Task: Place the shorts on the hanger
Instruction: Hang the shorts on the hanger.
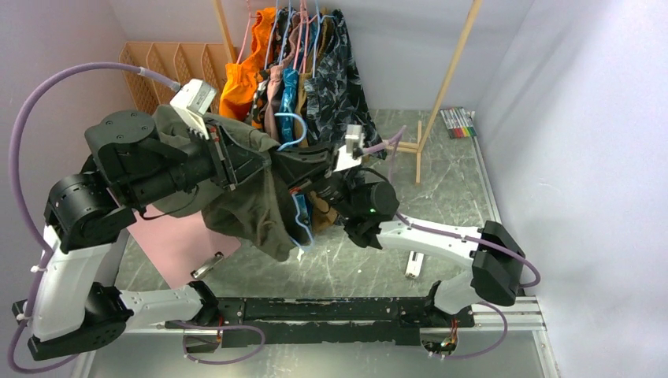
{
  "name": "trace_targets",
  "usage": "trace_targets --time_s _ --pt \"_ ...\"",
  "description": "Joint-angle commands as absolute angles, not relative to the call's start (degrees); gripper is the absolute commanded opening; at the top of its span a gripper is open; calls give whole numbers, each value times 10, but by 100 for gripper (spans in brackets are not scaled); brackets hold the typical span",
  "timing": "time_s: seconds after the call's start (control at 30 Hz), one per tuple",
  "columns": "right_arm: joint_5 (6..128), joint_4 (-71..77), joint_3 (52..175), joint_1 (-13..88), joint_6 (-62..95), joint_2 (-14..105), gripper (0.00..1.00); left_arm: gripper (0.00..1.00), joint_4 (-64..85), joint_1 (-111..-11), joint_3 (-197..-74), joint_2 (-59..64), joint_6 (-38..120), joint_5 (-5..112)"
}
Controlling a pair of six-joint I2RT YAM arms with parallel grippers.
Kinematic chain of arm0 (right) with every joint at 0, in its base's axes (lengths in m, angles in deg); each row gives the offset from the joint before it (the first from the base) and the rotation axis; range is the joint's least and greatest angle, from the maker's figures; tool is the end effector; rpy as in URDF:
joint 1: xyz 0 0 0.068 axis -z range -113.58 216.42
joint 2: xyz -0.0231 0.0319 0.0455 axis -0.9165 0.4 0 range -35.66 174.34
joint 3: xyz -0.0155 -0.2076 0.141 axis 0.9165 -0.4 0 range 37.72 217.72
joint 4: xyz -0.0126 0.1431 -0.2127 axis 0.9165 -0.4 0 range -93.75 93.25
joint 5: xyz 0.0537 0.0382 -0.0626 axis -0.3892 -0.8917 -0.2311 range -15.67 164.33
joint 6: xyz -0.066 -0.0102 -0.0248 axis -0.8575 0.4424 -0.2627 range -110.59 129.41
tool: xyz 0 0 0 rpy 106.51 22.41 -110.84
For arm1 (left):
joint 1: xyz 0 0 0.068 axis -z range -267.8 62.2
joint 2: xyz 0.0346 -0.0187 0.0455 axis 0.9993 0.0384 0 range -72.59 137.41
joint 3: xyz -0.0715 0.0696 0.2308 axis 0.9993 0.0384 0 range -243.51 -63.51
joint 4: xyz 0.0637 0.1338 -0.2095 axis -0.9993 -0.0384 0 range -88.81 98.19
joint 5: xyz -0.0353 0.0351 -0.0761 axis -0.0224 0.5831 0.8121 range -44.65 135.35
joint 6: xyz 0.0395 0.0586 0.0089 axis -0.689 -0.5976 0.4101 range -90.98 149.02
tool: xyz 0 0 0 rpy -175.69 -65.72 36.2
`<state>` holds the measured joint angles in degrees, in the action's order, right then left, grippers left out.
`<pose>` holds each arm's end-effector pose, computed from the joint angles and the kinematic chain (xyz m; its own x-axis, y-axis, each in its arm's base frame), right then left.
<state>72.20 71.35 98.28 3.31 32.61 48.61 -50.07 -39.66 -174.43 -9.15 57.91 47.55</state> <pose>0.1494 0.2992 0.4053 -0.0650 0.7420 -0.6672 -0.9549 0.1479 0.2575 0.1051 -0.1207 0.5224 -0.4811 -0.1865 -0.8566 0.6132 0.6268 -0.4808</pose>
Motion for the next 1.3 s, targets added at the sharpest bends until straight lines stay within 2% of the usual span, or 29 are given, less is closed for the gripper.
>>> trace_targets --time_s 0.0,0.17,0.37,0.67,0.7,0.83,0.87,0.9,1.1,1.27 --pt "707 821 955 102 413 453 0 7 -447 -395 -1747 -103 581 517" --pt "615 849 933 120 469 449 0 7 -445 -395 -1744 -111 575 505" --pt "623 944 904 132 539 450 0 7 -436 -395 -1734 -60 580 603" --pt "615 947 891 134 533 425 0 9 -449 -395 -1774 -3 575 625" --pt "615 945 889 135 529 420 0 16 -451 -395 -1770 -5 575 626" --pt "614 942 883 136 519 400 0 78 -431 -395 -1735 -43 578 613" --pt "614 945 882 136 518 396 0 92 -421 -395 -1726 -53 579 614" --pt "618 949 880 136 519 394 0 99 -412 -395 -1717 -63 581 616" --pt "639 994 877 136 529 395 0 99 -387 -395 -1711 -98 579 624" --pt "639 996 873 137 518 379 0 99 -354 -395 -1741 -120 576 680"
